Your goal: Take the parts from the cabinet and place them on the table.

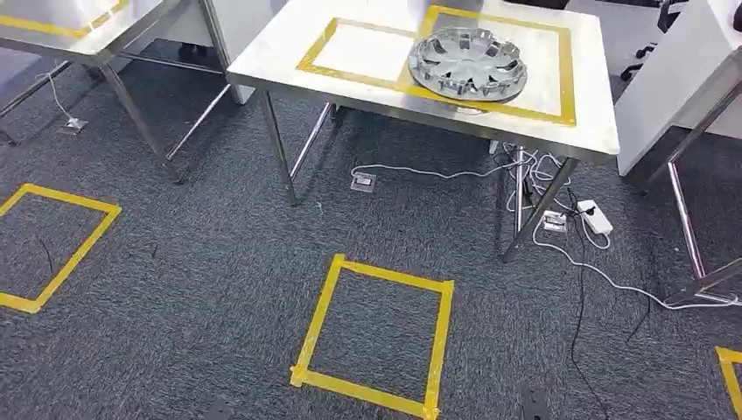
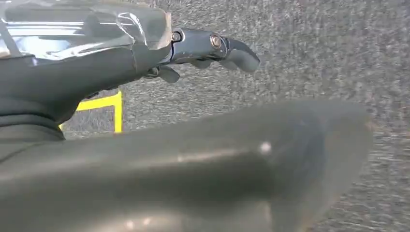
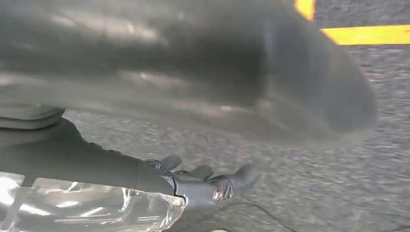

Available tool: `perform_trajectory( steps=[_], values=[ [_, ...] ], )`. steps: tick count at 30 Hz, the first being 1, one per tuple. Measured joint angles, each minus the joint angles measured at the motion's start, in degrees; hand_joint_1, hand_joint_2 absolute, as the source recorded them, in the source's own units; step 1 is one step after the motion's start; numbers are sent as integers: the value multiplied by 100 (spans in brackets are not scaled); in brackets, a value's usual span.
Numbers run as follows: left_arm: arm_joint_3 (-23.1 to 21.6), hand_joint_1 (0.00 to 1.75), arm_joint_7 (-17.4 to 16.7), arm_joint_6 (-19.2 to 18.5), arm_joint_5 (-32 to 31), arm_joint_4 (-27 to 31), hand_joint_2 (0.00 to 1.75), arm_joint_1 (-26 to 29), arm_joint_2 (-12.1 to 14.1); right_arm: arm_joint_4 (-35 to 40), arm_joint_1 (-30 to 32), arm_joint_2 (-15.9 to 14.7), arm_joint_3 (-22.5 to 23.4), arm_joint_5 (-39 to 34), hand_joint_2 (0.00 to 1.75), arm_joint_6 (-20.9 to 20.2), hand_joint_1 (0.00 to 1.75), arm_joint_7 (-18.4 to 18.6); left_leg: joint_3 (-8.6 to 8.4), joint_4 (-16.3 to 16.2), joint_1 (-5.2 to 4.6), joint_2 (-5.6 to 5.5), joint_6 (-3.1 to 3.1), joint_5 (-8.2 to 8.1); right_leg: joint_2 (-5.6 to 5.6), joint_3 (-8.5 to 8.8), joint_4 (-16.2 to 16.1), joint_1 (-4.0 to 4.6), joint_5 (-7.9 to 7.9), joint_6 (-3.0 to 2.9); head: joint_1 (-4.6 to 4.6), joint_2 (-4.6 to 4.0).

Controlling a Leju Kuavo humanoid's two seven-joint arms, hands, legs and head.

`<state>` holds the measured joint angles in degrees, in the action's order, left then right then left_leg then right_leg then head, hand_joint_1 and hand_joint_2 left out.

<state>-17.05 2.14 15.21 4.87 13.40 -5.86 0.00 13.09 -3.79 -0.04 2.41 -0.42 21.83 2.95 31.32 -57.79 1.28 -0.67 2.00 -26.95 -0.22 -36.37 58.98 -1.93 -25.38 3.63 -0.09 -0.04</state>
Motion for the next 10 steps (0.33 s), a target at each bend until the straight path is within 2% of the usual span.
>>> perform_trajectory(
  steps=[1,2,3,4,5,6,7,8,9,10],
  values=[
    [-2,0,-13,0,0,0,0,-11,2,-11,9,-9,26,-17,0,0,0,6,89,-4,-14,10,87,74,3,-125,359,2,-331,-80,24,0],
    [-13,0,-19,0,-2,0,0,-10,0,-20,8,-24,50,-24,0,0,0,6,179,-7,-37,30,114,146,6,-268,832,6,-645,-125,28,0],
    [-33,0,-22,0,-2,0,0,-9,-6,-26,9,-39,78,-26,0,-9,0,6,260,-9,-69,43,130,210,5,-352,1269,14,-847,-132,28,0],
    [-48,0,-22,0,-9,0,0,-10,-17,-33,11,-50,94,-35,0,-13,0,6,337,-11,-93,59,141,274,5,-374,1594,20,-911,-101,26,0],
    [-48,0,-24,-9,-9,0,0,-10,-28,-44,20,-57,111,-52,0,-20,0,6,417,-11,-118,66,146,341,5,-296,1706,30,-831,-52,28,0],
    [-52,0,-24,-20,-11,0,0,-11,-39,-55,28,-70,127,-68,0,-22,0,6,495,-12,-134,69,145,411,6,-108,1568,44,-652,1,26,0],
    [-59,0,-24,-26,-11,0,0,-11,-41,-59,36,-74,135,-72,0,-26,0,4,577,-11,-153,70,140,483,6,180,1224,72,-469,22,31,0],
    [-74,0,-24,-35,-13,0,0,-12,-44,-61,34,-87,142,-74,0,-31,0,4,650,-10,-167,68,135,555,6,531,753,106,-394,-24,28,0],
    [-87,0,-24,-41,-11,2,0,-17,-59,-61,24,-114,146,-72,0,-48,0,2,690,-15,-155,69,124,619,3,944,191,160,-494,-135,20,0],
    [-90,0,-28,-46,-9,9,0,-17,-66,-61,12,-122,153,-63,0,-88,0,2,730,-20,-193,71,88,686,-13,1329,-469,207,-707,-243,37,0]
  ],
)
